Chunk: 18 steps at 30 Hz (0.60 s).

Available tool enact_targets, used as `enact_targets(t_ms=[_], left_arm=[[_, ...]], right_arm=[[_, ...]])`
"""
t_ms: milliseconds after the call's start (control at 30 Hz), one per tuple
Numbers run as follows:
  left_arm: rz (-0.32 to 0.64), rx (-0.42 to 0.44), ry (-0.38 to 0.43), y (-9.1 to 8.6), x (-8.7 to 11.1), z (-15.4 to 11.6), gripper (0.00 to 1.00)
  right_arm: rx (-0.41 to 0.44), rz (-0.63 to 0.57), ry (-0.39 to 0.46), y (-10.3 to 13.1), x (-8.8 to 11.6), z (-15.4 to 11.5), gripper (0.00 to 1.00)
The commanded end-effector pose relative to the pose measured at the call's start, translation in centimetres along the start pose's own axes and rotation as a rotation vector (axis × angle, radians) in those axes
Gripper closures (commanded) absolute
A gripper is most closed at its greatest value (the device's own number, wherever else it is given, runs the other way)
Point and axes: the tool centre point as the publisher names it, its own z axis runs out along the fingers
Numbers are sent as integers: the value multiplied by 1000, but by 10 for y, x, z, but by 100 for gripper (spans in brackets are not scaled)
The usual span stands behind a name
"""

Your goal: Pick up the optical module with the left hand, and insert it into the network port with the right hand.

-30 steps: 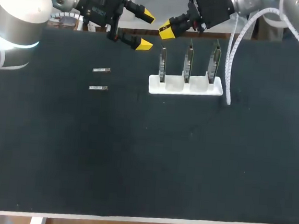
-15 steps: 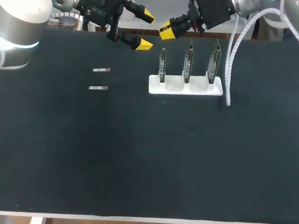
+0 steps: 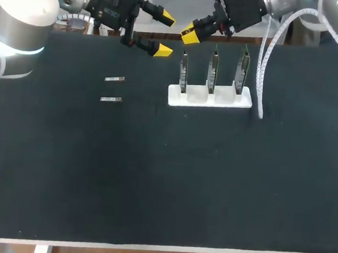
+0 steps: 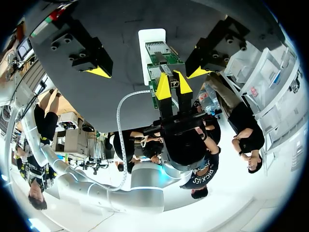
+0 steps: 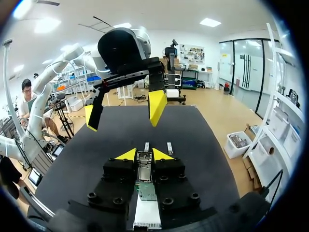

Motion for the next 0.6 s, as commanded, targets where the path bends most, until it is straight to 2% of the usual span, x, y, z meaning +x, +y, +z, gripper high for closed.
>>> enact_targets(t_ms=[33,600], left_arm=[[-1,2,5,1,-1,0,0],[-1,2,5,1,-1,0,0]], right_arm=[[-69,1,1,-8,0,2,100],[-67,1,6,-6,-1,1,100]])
